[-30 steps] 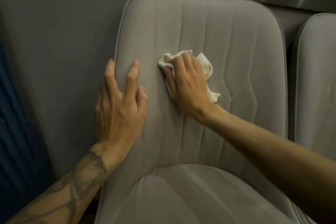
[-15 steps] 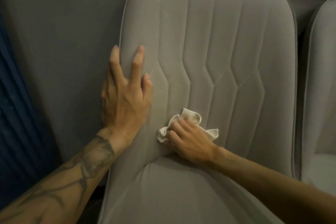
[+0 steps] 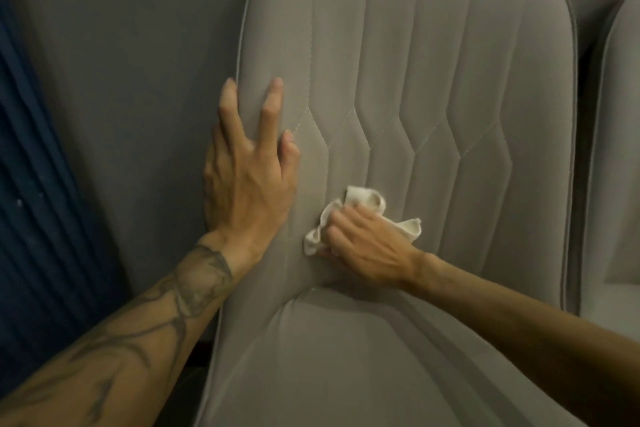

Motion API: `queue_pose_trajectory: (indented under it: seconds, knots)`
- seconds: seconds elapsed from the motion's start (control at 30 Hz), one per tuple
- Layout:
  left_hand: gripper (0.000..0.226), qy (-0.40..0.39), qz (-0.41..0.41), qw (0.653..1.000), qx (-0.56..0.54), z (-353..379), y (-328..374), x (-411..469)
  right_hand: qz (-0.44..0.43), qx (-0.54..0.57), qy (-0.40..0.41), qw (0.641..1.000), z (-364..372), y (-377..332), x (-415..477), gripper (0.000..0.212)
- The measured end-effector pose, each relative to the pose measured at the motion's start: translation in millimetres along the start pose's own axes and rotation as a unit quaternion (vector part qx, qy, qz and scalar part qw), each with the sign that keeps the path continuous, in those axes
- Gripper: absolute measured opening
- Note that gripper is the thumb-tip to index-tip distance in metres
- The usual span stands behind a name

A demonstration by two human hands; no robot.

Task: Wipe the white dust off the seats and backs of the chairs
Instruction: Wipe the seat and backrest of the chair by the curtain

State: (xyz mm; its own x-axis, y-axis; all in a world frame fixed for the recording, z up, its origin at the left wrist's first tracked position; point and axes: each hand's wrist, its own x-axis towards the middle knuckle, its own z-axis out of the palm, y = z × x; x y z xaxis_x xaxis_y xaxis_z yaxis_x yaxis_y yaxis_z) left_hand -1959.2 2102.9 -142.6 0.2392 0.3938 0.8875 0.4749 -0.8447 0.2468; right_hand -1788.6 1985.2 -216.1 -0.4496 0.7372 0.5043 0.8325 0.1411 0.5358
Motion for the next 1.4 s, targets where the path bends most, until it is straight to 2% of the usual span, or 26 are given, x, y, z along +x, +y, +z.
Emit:
queue_pose_trajectory:
  seconds: [0.07, 0.1, 0.13, 0.27, 0.33, 0.37, 0.47, 0.53, 0.6, 0.67, 0.7, 0.8, 0.87, 0.93, 1.0, 1.07, 1.1, 1.13, 1.23, 1.27, 1.33, 1.4]
  knots:
    - [0.055, 0.0, -0.002, 1.0, 0.002, 1, 0, -1, 0.131, 0.018, 0.077, 0.988, -3, 2, 9, 0.015]
    - [0.055, 0.0, -0.003, 1.0, 0.002, 1, -1, -1, 0.175, 0.029, 0.105, 0.979, -1, -5, 12, 0.017]
    - [0.056, 0.0, -0.001, 1.0, 0.002, 1, -1, -1, 0.18, 0.031, 0.106, 0.977, 3, -14, 12, 0.017]
    - [0.055, -0.004, 0.004, 1.0, 0.0, 2, -2, -1, -0.018, 0.011, -0.03, 0.999, 10, -25, -6, 0.018]
    - [0.055, 0.0, 0.0, 1.0, 0.0, 2, -2, 0, -0.048, -0.013, -0.032, 0.998, -2, -4, -2, 0.011]
    - [0.055, 0.002, -0.002, 1.0, 0.0, 2, -2, 0, -0.019, -0.025, -0.007, 0.999, -10, 9, 6, 0.009]
    - [0.056, 0.003, -0.002, 1.0, -0.002, 2, -1, 0, 0.142, -0.027, 0.106, 0.984, -44, 54, 53, 0.016]
    - [0.056, 0.001, -0.001, 1.0, -0.004, 2, -2, 0, 0.235, -0.023, 0.19, 0.953, -68, 79, 99, 0.021]
    - [0.056, 0.001, 0.002, 1.0, -0.005, 2, -3, 0, 0.329, -0.012, 0.278, 0.902, -77, 86, 133, 0.023]
    - [0.057, -0.003, 0.005, 1.0, -0.005, 2, -3, -1, 0.369, 0.004, 0.322, 0.872, -67, 70, 139, 0.022]
    - [0.057, -0.007, 0.006, 1.0, -0.006, 1, -2, -1, 0.361, 0.011, 0.31, 0.88, -59, 56, 132, 0.023]
    - [0.056, -0.01, 0.001, 1.0, -0.01, -1, -3, -1, 0.272, 0.029, 0.216, 0.937, -47, 29, 100, 0.023]
    - [0.057, -0.013, 0.0, 1.0, -0.014, -2, -2, -1, 0.245, -0.008, 0.191, 0.951, -60, 54, 97, 0.019]
    - [0.058, -0.016, 0.002, 1.0, -0.014, -1, -2, -1, 0.282, -0.06, 0.226, 0.93, -81, 100, 117, 0.022]
    - [0.058, -0.013, 0.002, 1.0, -0.013, -1, -3, 0, 0.37, -0.083, 0.283, 0.881, -106, 145, 150, 0.031]
    - [0.057, -0.013, 0.0, 1.0, -0.017, 0, -3, 0, 0.456, -0.09, 0.3, 0.833, -115, 162, 175, 0.035]
    - [0.057, -0.012, 0.001, 1.0, -0.018, 0, -3, 0, 0.464, -0.091, 0.297, 0.83, -112, 158, 181, 0.035]
    - [0.057, -0.011, 0.002, 1.0, -0.019, 0, -3, 0, 0.441, -0.086, 0.29, 0.845, -106, 147, 181, 0.033]
    - [0.057, -0.004, 0.007, 1.0, -0.024, 0, -3, 0, 0.305, -0.032, 0.235, 0.922, -94, 110, 160, 0.03]
    - [0.057, -0.003, 0.005, 1.0, -0.026, 0, -3, 0, 0.277, -0.033, 0.219, 0.935, -97, 114, 154, 0.03]
    - [0.057, -0.004, -0.002, 1.0, -0.023, 0, -2, -1, 0.297, -0.055, 0.235, 0.924, -112, 139, 161, 0.033]
    - [0.057, -0.008, -0.004, 1.0, -0.025, -1, -1, -1, 0.371, -0.067, 0.251, 0.891, -122, 168, 187, 0.035]
